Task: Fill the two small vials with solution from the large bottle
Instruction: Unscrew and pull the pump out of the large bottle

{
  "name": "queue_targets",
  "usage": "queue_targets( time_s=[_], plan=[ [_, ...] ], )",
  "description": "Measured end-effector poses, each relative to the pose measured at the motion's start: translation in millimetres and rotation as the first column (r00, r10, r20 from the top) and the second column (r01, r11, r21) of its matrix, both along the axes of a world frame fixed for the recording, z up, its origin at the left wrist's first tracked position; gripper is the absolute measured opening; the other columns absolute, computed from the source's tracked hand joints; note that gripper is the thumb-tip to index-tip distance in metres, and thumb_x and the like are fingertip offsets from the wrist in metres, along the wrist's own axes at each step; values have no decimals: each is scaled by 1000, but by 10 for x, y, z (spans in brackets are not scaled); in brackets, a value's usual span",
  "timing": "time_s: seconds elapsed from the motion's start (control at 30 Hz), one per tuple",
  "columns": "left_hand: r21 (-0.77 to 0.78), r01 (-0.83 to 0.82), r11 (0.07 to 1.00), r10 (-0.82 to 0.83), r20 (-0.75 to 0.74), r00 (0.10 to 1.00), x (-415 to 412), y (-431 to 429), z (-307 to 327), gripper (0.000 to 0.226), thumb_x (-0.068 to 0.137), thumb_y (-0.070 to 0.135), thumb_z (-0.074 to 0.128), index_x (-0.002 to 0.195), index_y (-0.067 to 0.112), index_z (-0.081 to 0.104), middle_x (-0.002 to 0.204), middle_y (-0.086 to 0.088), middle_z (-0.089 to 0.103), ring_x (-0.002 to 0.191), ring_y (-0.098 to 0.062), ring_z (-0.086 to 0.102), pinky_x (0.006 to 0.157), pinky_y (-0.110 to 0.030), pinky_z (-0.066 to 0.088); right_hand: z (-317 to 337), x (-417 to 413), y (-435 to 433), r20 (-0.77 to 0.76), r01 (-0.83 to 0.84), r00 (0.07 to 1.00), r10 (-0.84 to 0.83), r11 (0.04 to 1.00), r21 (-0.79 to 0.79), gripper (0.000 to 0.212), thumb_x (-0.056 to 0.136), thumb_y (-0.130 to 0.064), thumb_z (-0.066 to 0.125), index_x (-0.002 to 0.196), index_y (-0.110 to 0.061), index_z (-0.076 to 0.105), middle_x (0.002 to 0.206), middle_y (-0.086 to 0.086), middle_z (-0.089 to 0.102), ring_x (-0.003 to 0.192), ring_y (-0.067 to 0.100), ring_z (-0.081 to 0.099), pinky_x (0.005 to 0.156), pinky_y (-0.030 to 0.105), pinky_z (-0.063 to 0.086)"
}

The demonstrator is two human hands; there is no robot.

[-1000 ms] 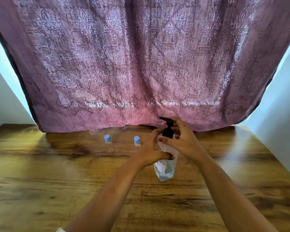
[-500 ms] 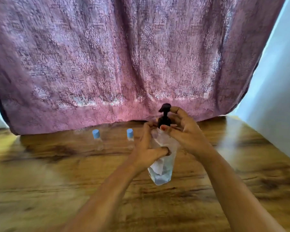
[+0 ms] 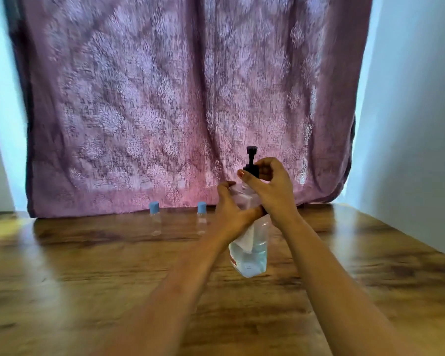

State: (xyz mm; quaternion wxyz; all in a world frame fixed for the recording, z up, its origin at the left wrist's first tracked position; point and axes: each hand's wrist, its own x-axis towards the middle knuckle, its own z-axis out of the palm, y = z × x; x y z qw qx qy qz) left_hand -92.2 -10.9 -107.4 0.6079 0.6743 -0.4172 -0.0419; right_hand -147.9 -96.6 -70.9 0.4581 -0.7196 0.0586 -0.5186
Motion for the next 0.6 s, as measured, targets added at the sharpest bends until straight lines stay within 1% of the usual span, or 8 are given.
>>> queue_targets(
  time_s=[0.07,0.13,0.2,0.27,0.37,0.43,0.5,0.6],
  plan=[
    [-7,-7,1000,7,-11,1000,-62,44,-30,71,72,35,78,119,20,27,112,6,49,95,-10,54,67,-14,41,-17,-53,24,0,-14,1000,14,1000,19,26,74,-22,77,90,-21,56,87,-6,65,83,4,62,78,21,51],
    [-7,14,1000,-14,-40,999,-124,90,-54,76,64,48,78,116,22,29,114,4,52,97,-11,57,78,-24,50,-38,-113,51,-4,-47,999,47,998,30,18,81,-20,71,95,-22,60,94,-1,67,93,13,64,86,29,52],
    [-11,15,1000,-16,-71,997,-165,118,-89,96,52,65,73,125,20,30,124,0,54,103,-16,61,89,-40,53,-54,-149,78,-39,-103,994,104,994,35,14,89,-19,60,100,-28,59,102,-2,67,97,12,62,88,28,50],
    [-35,-1,999,-2,-97,995,-169,95,-146,112,47,75,71,136,23,27,134,-3,51,111,-20,59,94,-47,50,-38,-183,93,-74,-152,985,155,988,40,18,94,-18,52,104,-32,56,102,-10,63,96,5,59,86,20,47],
    [-38,0,999,-4,-90,996,-171,64,-163,116,45,77,70,139,26,25,138,-3,49,117,-21,56,97,-47,49,6,-191,45,-115,-187,974,195,979,75,22,91,-25,57,112,-31,52,106,-11,60,100,6,58,87,21,46],
    [-52,3,999,-7,-80,997,-171,50,-164,115,48,74,70,141,25,24,139,0,48,121,-19,53,100,-46,46,0,-157,-24,-157,-80,985,75,997,-20,38,80,-38,69,112,-29,52,112,0,60,103,14,58,87,28,50],
    [-68,-2,998,-3,-70,998,-178,55,-165,117,49,71,70,144,21,22,141,1,46,124,-17,49,103,-42,44,7,-131,-47,-172,5,985,-18,997,-73,50,68,-45,77,108,-29,52,105,6,62,97,18,60,81,31,52],
    [-62,-4,998,0,-68,998,-190,67,-161,105,62,60,74,144,19,23,140,1,46,124,-13,47,100,-31,42,80,-159,-65,-184,-18,983,16,1000,-12,41,68,-34,80,101,-25,57,91,2,66,85,13,63,69,20,51]
  ],
)
